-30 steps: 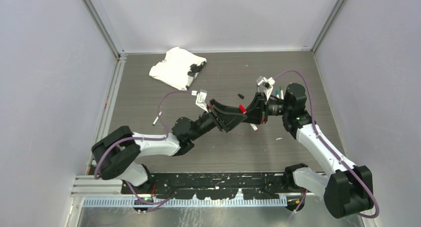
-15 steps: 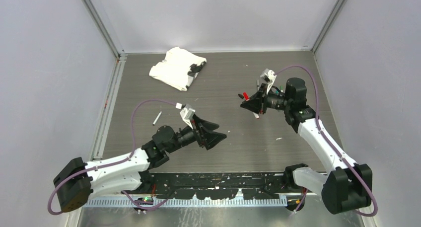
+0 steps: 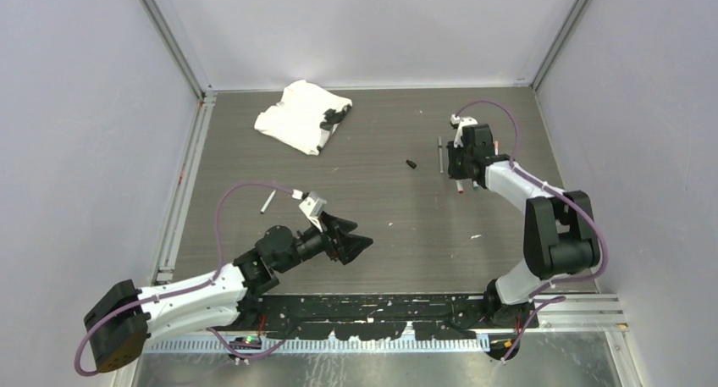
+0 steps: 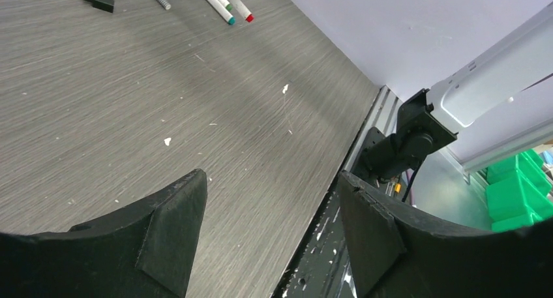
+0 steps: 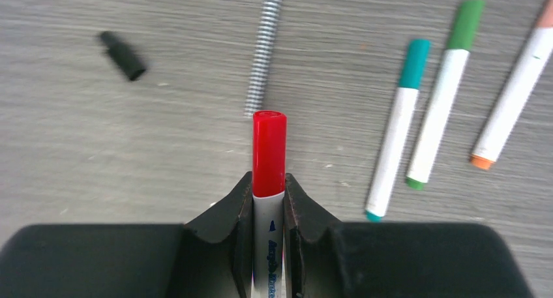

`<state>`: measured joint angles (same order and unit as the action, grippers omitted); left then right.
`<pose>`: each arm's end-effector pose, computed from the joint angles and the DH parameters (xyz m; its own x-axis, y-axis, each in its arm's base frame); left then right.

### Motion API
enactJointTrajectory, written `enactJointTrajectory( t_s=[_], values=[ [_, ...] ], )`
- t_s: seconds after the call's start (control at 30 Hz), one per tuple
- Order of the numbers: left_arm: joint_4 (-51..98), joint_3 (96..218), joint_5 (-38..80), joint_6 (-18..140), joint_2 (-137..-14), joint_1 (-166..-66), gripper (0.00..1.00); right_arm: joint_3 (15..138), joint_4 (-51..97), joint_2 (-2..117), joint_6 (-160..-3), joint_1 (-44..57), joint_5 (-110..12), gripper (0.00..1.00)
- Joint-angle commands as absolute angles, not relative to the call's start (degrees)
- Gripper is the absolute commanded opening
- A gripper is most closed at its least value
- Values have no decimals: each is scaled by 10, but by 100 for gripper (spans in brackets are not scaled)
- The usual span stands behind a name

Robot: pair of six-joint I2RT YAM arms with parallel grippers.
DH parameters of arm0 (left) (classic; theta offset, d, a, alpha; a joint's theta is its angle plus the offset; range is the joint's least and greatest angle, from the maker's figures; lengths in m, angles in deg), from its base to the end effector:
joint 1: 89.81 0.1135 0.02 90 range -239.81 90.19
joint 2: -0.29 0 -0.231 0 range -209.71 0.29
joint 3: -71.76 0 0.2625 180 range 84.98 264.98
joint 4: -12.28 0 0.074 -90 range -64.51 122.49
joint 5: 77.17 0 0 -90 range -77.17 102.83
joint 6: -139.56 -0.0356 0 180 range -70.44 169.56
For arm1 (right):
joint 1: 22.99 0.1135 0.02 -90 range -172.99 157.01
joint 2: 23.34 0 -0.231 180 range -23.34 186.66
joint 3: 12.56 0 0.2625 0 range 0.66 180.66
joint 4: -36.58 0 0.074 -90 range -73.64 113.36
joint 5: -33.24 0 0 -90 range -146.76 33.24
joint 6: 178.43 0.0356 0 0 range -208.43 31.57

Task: Insert the pens into the pen caps
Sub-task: Place the pen at the center of the board.

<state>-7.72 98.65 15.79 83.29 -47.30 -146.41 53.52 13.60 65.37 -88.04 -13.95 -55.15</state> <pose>0.1192 -0.1841 0.1899 -0.4843 -0.2728 -0.8313 0.7133 0.4270 -0.5558 0.3294 0.0534 0.1651 -0.7069 -0.1056 -0.6994 -0.1717 0.9848 0.0248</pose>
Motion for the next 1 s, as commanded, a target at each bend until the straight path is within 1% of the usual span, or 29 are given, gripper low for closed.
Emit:
enactJointTrajectory(
  t_s=[0.0,0.13,0.27,0.43,0.67,0.97],
  values=[
    [-64,978,133,811,-447,-1461,74,572,131,692,-860,-152,-664,11],
    [-58,968,133,810,-429,-1461,75,585,128,729,-843,-171,-680,14],
    [-55,965,116,813,-423,-1461,75,594,120,753,-833,-188,-666,17],
    [-55,964,118,819,-424,-1461,75,607,105,776,-828,-203,-652,24],
    [-39,972,119,816,-424,-1461,75,615,94,770,-826,-208,-633,40],
    [8,997,123,802,-430,-1461,75,615,88,712,-850,-210,-612,41]
  ],
)
